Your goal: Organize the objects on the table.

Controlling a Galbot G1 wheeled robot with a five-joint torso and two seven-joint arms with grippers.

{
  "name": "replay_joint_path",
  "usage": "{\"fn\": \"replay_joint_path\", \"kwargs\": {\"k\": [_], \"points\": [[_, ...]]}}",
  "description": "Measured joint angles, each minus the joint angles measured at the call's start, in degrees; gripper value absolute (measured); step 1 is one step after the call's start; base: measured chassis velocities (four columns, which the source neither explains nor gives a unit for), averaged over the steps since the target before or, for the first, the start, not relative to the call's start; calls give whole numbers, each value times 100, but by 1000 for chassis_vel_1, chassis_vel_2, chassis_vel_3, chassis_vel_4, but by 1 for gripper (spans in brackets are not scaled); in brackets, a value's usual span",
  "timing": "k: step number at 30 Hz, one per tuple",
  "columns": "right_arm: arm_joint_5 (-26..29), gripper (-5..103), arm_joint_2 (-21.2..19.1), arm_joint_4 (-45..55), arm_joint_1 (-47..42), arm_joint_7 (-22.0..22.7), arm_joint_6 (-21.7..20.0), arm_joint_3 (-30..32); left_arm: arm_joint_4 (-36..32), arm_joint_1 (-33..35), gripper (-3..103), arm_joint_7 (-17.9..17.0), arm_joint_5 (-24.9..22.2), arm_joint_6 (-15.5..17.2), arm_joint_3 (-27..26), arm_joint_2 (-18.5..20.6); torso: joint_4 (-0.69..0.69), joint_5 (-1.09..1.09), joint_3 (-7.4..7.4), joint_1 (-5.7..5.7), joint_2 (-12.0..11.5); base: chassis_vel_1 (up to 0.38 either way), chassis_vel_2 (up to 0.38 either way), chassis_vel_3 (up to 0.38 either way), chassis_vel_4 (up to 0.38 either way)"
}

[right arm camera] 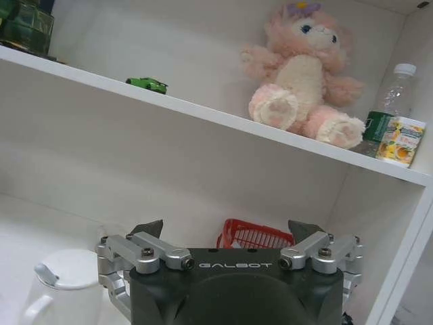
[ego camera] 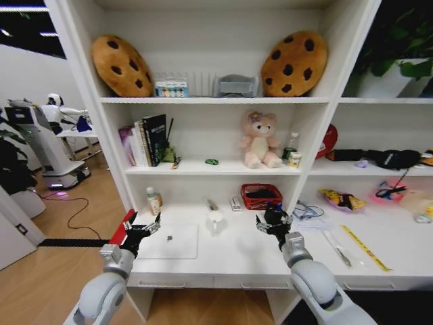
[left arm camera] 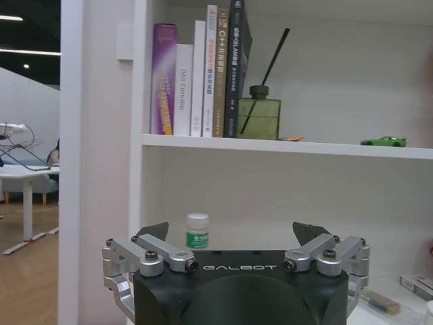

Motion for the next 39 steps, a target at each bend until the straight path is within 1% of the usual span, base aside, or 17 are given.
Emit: {"fn": "replay_joint_path", "kwargs": {"k": [3, 4, 8, 9, 12, 14, 17, 22, 25, 27, 28, 30, 31, 34, 35, 36, 39], "points": [[19, 100, 38, 5, -66, 60, 106, 41, 0, 0, 100, 0, 0, 0, 0, 0, 2, -8, 0, 0, 0, 65, 37, -67, -108], [24, 100, 60, 20, -104, 75, 108, 54, 0, 0, 100, 0, 0, 0, 0, 0, 2, -1, 0, 1, 0, 11, -10, 55, -16], [17, 100, 94, 43, -150, 113, 80, 66, 0, 0, 100, 0, 0, 0, 2, -1, -1, -4, 1, 2, -1, -68, -32, 43, 40], [-3, 100, 103, 61, -173, 114, 69, 63, 0, 0, 100, 2, 0, 0, 3, -2, -5, -2, 1, 2, -1, -119, -89, 43, 51], [-17, 100, 110, 95, -189, 105, 56, 40, 0, 0, 100, 4, 0, 0, 4, -2, -4, -2, 1, 3, -1, -50, -84, 21, 61], [-30, 100, 115, 135, -190, 80, 30, 14, 0, 0, 100, 4, 0, 0, 3, -2, 0, -6, 1, 3, -1, 21, -74, -23, 69], [-36, 100, 113, 145, -188, 58, 9, -3, 0, 0, 100, 4, 0, 0, 3, -1, 1, -5, 1, 3, -1, 123, -65, -115, 91], [-40, 100, 92, 153, -187, 2, -12, 0, 0, 0, 100, 3, 0, 0, 2, -1, -1, -4, 1, 2, -1, 166, -111, -167, 138], [-41, 100, 88, 171, -191, -8, -23, 9, 0, 0, 100, 3, 0, 0, 2, -1, 0, -7, 0, 1, -1, 191, -206, -197, 197], [-40, 100, 85, 175, -195, -12, -30, 14, 0, 0, 100, 2, 0, 0, 1, -1, 1, -4, 1, 2, -1, 222, -209, -187, 219], [-40, 100, 80, 182, -202, -19, -43, 23, 0, 0, 100, 2, 0, 0, 2, -1, -1, -3, 1, 2, -1, 222, -263, -234, 262], [-41, 100, 74, 201, -207, -25, -50, 32, 0, 0, 100, 3, 0, 0, 2, -1, 0, -9, 1, 1, -1, 215, -268, -279, 253], [-41, 100, 72, 207, -216, -27, -58, 36, 0, 0, 100, 3, 0, 0, 2, -1, -1, 1, 1, 0, -1, 275, -307, -275, 292], [-41, 100, 71, 211, -218, -28, -61, 36, 0, 0, 100, 3, 0, 0, 1, -1, 0, -2, 0, 1, -1, 273, -307, -275, 300], [-41, 100, 69, 224, -223, -29, -70, 40, 0, 0, 100, 3, 0, 0, 2, -1, 0, -9, 1, 2, -1, 328, -304, -326, 323], [-41, 100, 69, 224, -223, -29, -70, 40, 0, 0, 100, 3, 0, 0, 2, -1, 0, -9, 1, 2, -1, 328, -304, -326, 323], [-41, 100, 67, 242, -233, -31, -116, 41, 0, 0, 100, 3, 0, 0, 2, -1, 0, -3, 0, 0, 0, 332, -358, -346, 345]]}}
